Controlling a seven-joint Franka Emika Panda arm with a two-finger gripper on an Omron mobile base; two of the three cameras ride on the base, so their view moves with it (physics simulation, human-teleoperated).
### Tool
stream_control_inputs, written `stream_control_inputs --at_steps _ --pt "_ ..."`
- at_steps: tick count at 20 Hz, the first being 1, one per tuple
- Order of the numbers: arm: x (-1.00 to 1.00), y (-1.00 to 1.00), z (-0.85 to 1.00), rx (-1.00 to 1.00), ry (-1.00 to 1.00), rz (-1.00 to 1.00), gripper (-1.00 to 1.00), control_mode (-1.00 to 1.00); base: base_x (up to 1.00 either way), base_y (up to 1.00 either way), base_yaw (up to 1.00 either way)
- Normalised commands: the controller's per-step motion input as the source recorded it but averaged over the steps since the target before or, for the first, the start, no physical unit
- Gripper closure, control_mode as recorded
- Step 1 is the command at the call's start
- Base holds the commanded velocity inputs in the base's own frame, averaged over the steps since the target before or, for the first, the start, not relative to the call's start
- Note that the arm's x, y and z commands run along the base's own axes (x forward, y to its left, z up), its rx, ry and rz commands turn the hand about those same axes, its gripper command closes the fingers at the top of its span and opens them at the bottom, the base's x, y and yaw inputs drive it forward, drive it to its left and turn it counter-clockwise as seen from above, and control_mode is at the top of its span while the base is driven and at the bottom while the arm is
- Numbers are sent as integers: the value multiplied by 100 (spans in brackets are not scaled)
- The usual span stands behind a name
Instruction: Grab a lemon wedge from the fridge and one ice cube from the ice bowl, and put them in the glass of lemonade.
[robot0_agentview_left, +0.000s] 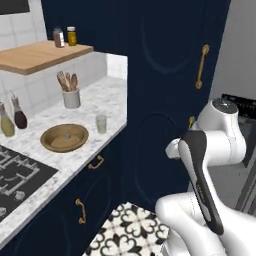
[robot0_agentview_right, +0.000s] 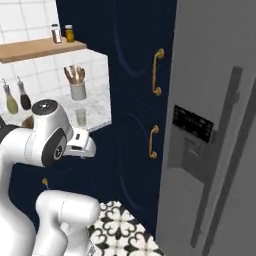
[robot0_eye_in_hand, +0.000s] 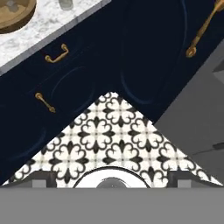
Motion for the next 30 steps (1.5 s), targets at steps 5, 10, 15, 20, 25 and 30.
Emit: stream_control_inputs --at_steps 5,10,15,20,25,30 --pt "0 0 0 0 0 0 -100 100 -56 -9 -72" --pt "0 0 0 0 0 0 -100 100 -4 -41 -69" --pt "0 0 0 0 0 0 -100 100 0 -50 -58" --pt "0 0 0 0 0 0 -100 100 -1 -20 -24" --pt "0 0 0 0 0 0 -100 100 -34 0 -3" --pt "0 0 0 0 0 0 -100 100 -50 8 -4"
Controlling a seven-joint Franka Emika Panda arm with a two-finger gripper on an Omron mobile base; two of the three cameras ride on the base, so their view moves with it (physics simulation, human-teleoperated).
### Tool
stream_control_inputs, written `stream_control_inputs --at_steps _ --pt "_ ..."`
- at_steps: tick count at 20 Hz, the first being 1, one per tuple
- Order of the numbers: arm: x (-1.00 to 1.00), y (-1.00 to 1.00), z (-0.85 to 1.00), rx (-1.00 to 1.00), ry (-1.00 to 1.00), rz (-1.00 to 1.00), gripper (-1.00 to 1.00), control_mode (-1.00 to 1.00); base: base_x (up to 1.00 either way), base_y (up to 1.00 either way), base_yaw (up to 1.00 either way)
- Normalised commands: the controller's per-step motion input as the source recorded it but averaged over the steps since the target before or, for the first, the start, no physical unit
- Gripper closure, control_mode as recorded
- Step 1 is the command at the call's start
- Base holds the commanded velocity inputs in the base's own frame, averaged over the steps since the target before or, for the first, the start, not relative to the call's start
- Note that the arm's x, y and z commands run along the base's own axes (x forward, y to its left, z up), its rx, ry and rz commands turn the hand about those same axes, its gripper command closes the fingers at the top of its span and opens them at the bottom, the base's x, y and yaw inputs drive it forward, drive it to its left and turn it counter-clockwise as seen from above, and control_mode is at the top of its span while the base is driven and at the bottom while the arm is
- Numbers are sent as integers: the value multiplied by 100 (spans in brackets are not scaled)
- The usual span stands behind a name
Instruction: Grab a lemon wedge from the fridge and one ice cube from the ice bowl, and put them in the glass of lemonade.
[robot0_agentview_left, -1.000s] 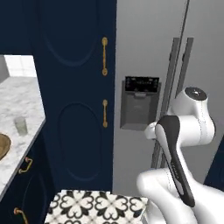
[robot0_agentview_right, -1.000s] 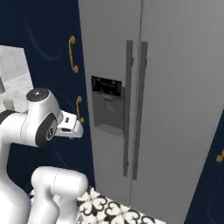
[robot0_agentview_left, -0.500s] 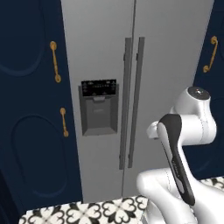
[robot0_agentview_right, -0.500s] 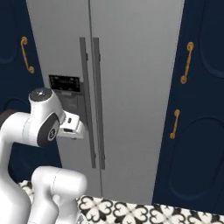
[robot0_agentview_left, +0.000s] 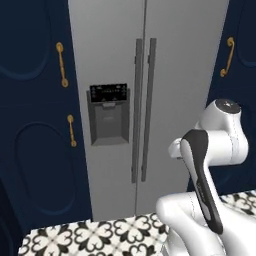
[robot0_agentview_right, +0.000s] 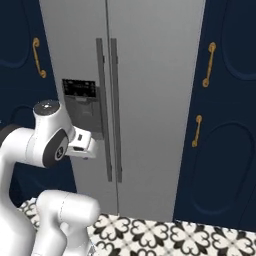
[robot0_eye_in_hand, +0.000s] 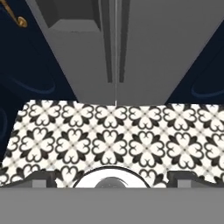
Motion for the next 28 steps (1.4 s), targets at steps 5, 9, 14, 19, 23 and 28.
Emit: stream_control_inputs --at_steps 5,9,14,19,23,28 --pt "0 0 0 0 0 0 -100 100 0 29 -13" --pt "0 0 0 0 0 0 -100 100 -2 34 -7" --pt "0 0 0 0 0 0 -100 100 -40 2 0" --pt "0 0 0 0 0 0 -100 100 -41 0 0" --pt "0 0 0 0 0 0 -100 100 20 0 0" --pt "0 0 0 0 0 0 -100 100 70 0 0"
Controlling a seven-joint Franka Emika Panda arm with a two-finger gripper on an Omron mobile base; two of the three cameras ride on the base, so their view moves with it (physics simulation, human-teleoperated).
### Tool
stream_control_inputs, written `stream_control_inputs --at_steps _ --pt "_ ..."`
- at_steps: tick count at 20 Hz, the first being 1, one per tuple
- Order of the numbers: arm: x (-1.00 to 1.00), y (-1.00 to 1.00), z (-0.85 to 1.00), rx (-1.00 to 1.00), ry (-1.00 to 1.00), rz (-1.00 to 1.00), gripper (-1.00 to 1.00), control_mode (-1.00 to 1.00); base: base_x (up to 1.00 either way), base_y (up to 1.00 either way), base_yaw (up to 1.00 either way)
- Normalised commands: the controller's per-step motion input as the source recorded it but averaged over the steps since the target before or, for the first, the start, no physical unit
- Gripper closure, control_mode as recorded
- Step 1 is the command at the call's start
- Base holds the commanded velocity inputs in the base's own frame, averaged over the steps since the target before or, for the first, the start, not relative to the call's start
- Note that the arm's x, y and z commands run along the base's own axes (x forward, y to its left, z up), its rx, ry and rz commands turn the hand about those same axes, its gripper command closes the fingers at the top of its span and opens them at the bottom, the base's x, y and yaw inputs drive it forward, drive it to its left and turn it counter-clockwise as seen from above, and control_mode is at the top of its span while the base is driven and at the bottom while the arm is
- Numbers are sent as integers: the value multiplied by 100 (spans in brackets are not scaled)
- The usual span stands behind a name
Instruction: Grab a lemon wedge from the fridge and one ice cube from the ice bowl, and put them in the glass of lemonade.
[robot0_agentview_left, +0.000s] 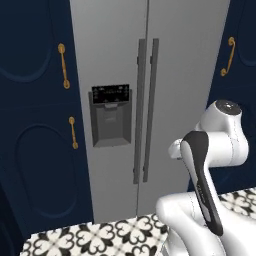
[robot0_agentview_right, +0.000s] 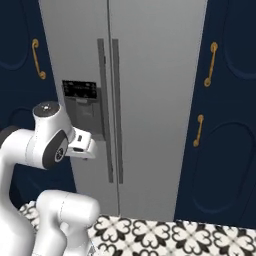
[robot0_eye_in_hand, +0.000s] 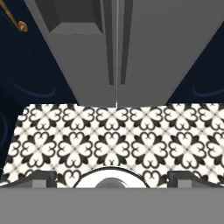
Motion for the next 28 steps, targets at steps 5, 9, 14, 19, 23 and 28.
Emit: stream_control_inputs --at_steps 5,9,14,19,23,28 --pt "0 0 0 0 0 0 -100 100 30 -11 1" --pt "0 0 0 0 0 0 -100 100 -11 -25 9" --pt "0 0 0 0 0 0 -100 100 19 -6 3" --pt "0 0 0 0 0 0 -100 100 22 0 0" --pt "0 0 0 0 0 0 -100 100 0 0 0" --pt "0 0 0 0 0 0 -100 -100 0 0 0"
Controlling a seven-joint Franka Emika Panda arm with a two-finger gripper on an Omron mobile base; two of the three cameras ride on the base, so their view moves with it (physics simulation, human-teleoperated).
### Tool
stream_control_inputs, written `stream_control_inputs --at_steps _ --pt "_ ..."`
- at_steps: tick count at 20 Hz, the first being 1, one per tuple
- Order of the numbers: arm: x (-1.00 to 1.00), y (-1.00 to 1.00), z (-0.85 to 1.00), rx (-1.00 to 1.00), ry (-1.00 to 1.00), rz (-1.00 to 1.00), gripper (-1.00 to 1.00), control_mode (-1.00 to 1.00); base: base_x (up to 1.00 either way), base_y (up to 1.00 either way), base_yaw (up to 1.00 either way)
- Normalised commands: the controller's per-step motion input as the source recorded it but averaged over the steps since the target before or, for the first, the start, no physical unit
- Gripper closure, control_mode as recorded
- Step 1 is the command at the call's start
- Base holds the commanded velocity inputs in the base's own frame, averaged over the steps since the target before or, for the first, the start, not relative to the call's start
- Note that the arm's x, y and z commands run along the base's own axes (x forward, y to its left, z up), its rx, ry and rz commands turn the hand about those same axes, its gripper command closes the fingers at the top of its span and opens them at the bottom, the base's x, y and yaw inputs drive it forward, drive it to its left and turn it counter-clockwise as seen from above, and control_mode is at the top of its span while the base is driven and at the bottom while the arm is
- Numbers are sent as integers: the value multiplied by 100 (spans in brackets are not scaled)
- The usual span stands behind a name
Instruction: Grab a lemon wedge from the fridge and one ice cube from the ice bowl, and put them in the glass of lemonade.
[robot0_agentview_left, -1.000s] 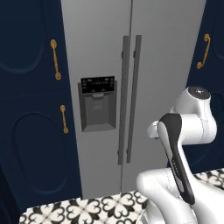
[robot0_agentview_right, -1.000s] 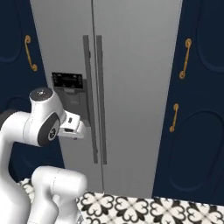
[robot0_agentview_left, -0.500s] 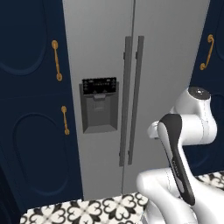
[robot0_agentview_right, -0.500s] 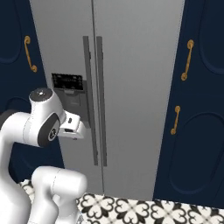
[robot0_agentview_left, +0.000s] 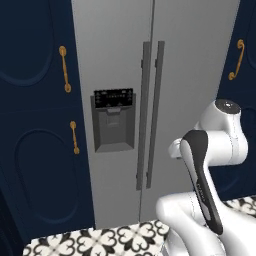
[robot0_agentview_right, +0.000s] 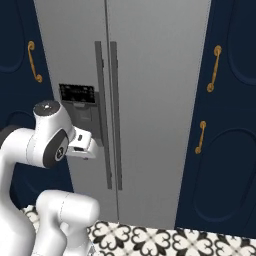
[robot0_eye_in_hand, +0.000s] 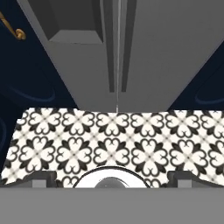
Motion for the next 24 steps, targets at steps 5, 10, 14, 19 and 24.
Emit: stream_control_inputs --at_steps 5,10,14,19,24 --pt "-5 0 6 0 -8 0 -100 -100 0 0 0" --pt "-35 -2 90 5 -58 0 -100 -100 0 0 0" --pt "-2 0 100 0 -35 0 -100 -100 0 0 0" --pt "42 0 85 0 -21 -2 -100 -100 0 0 0" --pt "100 0 -2 0 1 -9 -100 -100 0 0 0"
